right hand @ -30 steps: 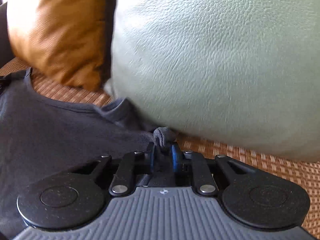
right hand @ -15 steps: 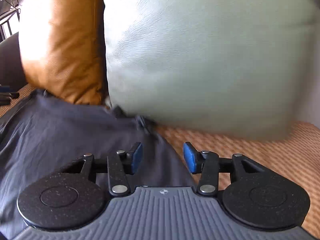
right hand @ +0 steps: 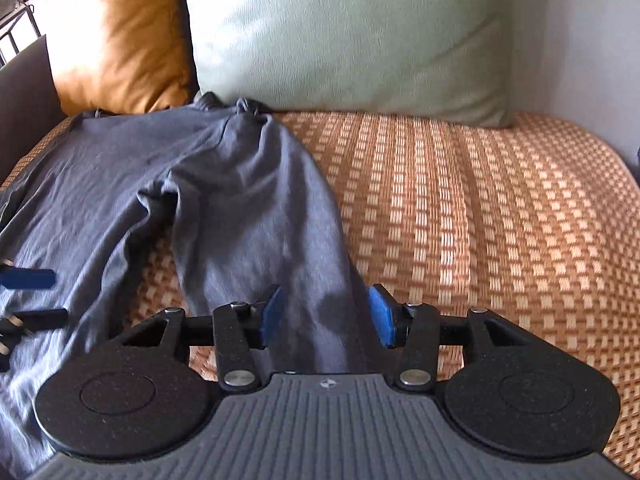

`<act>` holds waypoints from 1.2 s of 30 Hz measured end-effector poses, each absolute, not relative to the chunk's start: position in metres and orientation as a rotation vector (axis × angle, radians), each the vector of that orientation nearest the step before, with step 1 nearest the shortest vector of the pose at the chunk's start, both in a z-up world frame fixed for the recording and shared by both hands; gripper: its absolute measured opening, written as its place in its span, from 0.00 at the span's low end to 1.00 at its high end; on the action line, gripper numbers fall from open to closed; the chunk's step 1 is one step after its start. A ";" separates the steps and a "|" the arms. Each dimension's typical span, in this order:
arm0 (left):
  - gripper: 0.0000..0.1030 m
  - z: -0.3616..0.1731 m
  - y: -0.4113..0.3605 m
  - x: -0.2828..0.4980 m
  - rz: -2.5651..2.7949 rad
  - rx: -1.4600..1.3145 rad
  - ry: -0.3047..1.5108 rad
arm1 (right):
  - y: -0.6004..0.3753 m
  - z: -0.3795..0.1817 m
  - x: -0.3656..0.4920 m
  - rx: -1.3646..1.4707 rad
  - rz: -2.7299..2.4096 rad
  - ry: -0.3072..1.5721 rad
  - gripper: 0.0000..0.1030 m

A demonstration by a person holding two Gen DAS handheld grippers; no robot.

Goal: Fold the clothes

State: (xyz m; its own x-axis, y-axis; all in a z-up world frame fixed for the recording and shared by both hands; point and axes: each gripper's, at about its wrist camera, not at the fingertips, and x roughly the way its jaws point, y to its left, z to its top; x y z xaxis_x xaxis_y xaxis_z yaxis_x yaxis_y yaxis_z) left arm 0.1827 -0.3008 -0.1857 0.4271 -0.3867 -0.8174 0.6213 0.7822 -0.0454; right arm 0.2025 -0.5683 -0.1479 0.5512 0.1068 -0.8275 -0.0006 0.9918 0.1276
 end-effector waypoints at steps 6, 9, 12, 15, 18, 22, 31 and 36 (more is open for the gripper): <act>0.06 -0.207 -0.322 0.195 -0.608 0.271 0.960 | -0.585 -0.154 0.199 0.128 0.069 0.953 0.03; 0.03 -0.211 -0.322 0.201 -0.631 0.221 0.960 | -0.609 -0.152 0.201 0.137 -0.065 0.893 0.02; 0.11 -0.220 -0.329 0.201 -0.674 0.235 0.940 | -0.633 -0.155 0.205 0.203 -0.229 0.858 0.03; 0.36 -0.218 -0.323 0.202 -0.715 0.245 0.944 | -0.633 -0.156 0.203 0.226 -0.281 0.852 0.14; 0.47 -0.191 -0.282 0.200 -0.712 0.131 0.952 | -0.611 -0.130 0.169 0.166 -0.239 0.786 0.41; 0.61 -0.148 -0.187 0.173 -0.617 0.104 0.850 | -0.573 -0.090 0.103 0.103 -0.119 0.689 0.49; 0.77 -0.139 0.021 0.064 -0.218 0.098 0.811 | -0.479 -0.051 -0.062 0.084 0.095 0.664 0.62; 0.77 -0.181 0.058 0.048 -0.205 0.074 0.864 | -0.445 -0.071 -0.088 0.041 0.082 0.779 0.62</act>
State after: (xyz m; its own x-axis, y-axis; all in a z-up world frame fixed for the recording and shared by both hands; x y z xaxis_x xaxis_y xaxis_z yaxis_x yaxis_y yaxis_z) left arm 0.0479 0.0576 -0.1807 0.6310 -0.1488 -0.7614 0.2090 0.9778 -0.0179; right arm -0.0884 -0.4450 -0.0707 0.7086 0.0889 -0.6999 -0.0586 0.9960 0.0671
